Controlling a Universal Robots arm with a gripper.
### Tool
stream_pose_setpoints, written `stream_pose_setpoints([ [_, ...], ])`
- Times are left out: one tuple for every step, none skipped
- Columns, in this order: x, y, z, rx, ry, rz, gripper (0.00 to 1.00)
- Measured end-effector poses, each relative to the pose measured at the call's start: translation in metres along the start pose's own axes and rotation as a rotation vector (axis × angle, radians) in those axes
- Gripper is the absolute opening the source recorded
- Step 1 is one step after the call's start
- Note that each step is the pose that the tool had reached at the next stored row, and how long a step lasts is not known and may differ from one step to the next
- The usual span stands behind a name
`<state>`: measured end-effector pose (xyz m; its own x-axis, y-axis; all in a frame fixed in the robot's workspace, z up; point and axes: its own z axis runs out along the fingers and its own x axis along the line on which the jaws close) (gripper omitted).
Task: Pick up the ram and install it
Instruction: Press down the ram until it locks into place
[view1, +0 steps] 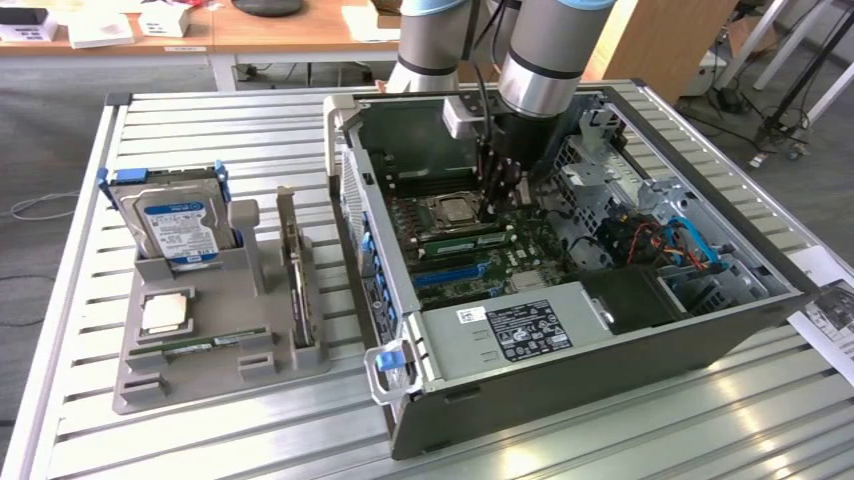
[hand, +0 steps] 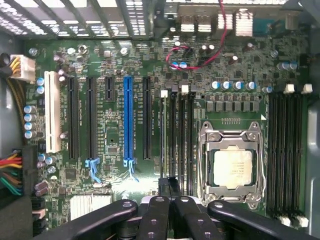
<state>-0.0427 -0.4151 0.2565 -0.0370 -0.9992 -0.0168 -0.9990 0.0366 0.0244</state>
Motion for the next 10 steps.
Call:
stream_pose_setpoints([
  [0.0000, 0.0000, 0.0000, 0.0003, -0.0003, 0.014, 0.11],
  [0.0000, 0.0000, 0.0000, 0.0005, -0.0007, 0.031, 0.11],
  [0.0000, 0.0000, 0.0001, 0.0008, -0.0012, 0.049, 0.11],
  [0.0000, 0.0000, 0.0002, 0.0011, -0.0016, 0.066, 0.11],
  [0.0000, 0.0000, 0.0002, 0.0013, -0.0019, 0.083, 0.11],
  [0.0000, 0.0000, 0.0003, 0.0016, -0.0024, 0.100, 0.11],
  [0.0000, 0.0000, 0.0003, 0.0019, -0.0028, 0.118, 0.11],
  [0.0000, 0.0000, 0.0004, 0.0023, -0.0033, 0.137, 0.11],
  [0.0000, 0.0000, 0.0005, 0.0026, -0.0037, 0.155, 0.11],
  [0.0001, 0.0000, 0.0005, 0.0029, -0.0041, 0.173, 0.11],
])
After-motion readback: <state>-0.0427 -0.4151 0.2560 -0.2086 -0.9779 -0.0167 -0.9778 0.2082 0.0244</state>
